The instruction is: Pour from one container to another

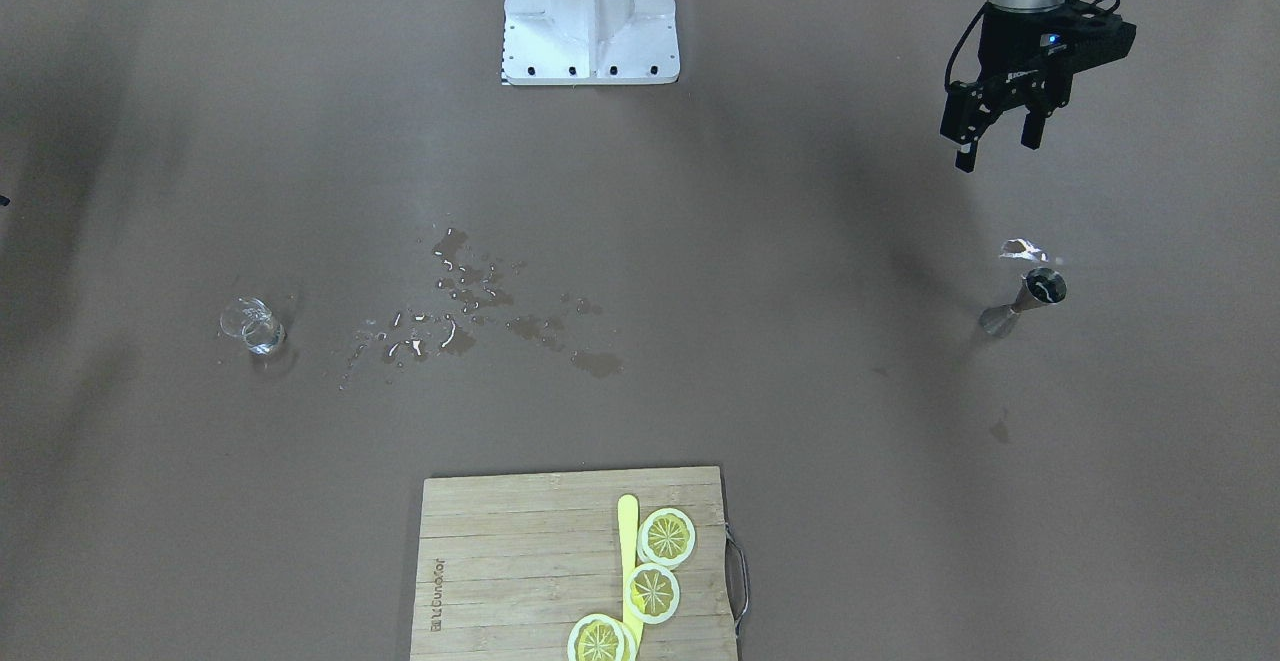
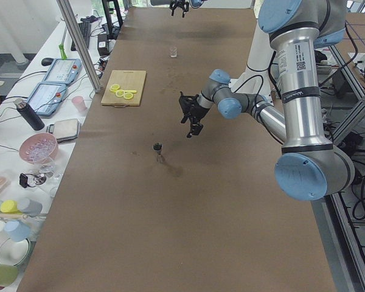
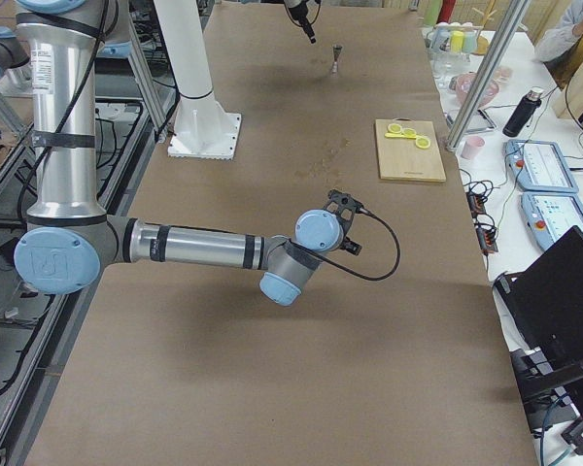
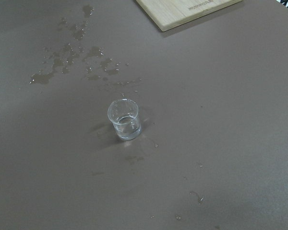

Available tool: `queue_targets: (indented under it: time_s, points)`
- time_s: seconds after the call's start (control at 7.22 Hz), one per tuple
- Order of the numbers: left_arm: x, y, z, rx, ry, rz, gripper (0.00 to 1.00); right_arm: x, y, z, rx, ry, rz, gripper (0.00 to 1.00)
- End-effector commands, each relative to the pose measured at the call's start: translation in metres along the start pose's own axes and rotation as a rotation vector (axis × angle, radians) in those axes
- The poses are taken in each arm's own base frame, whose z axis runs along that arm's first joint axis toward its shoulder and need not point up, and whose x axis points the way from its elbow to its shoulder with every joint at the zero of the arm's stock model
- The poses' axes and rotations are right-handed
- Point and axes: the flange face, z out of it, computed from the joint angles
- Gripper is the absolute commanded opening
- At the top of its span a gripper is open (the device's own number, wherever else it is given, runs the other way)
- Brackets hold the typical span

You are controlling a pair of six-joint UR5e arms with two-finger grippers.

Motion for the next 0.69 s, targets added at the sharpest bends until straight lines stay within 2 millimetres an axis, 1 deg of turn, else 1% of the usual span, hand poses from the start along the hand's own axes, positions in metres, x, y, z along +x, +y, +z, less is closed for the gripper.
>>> queue_targets:
  time_s: [0.0,0.14,0.28,0.42,0.55]
  points:
    - [-0.006,0.014,0.011,0.133,0.005,0.045,0.99,-0.014,-0.003,0.023,0.007,0.060,-0.083,1.00]
    - [-0.007,0.022,0.025,0.204,0.019,0.064,0.99,-0.020,-0.007,0.032,0.029,0.112,-0.143,1.00]
    - [-0.008,0.029,0.033,0.270,0.055,0.072,0.99,-0.026,-0.007,0.042,0.044,0.145,-0.165,1.00]
    - [-0.016,0.035,0.049,0.301,0.089,0.065,0.99,-0.032,-0.011,0.051,0.066,0.160,-0.160,1.00]
    - [-0.024,0.032,0.060,0.375,0.111,0.052,0.99,-0.046,-0.014,0.069,0.118,0.166,-0.146,1.00]
